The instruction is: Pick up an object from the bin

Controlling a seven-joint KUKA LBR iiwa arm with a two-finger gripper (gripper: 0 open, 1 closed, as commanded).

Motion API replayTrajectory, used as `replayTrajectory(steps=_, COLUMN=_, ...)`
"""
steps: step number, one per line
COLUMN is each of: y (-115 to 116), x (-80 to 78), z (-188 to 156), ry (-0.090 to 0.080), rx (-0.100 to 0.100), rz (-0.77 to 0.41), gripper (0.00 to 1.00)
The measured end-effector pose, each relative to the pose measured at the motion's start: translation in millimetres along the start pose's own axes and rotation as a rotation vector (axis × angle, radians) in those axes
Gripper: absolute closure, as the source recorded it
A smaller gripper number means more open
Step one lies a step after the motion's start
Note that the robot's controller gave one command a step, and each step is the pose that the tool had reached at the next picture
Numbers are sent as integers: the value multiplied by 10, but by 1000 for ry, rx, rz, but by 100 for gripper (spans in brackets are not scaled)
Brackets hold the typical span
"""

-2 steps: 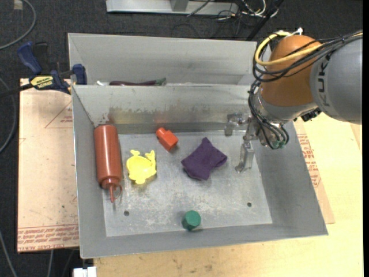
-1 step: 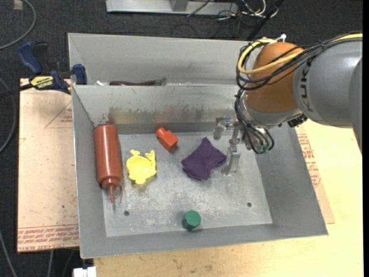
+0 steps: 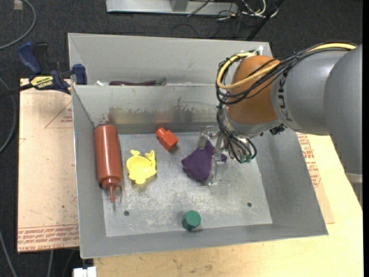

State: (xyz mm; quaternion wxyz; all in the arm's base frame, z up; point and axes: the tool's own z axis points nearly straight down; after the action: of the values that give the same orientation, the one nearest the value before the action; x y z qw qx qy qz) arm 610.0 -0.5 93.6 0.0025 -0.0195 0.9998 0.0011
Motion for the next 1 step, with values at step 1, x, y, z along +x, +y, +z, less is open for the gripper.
replayTrajectory(steps=1, y=-371, x=-250, z=231, ry=-10, rx=1, rz=124, gripper=100)
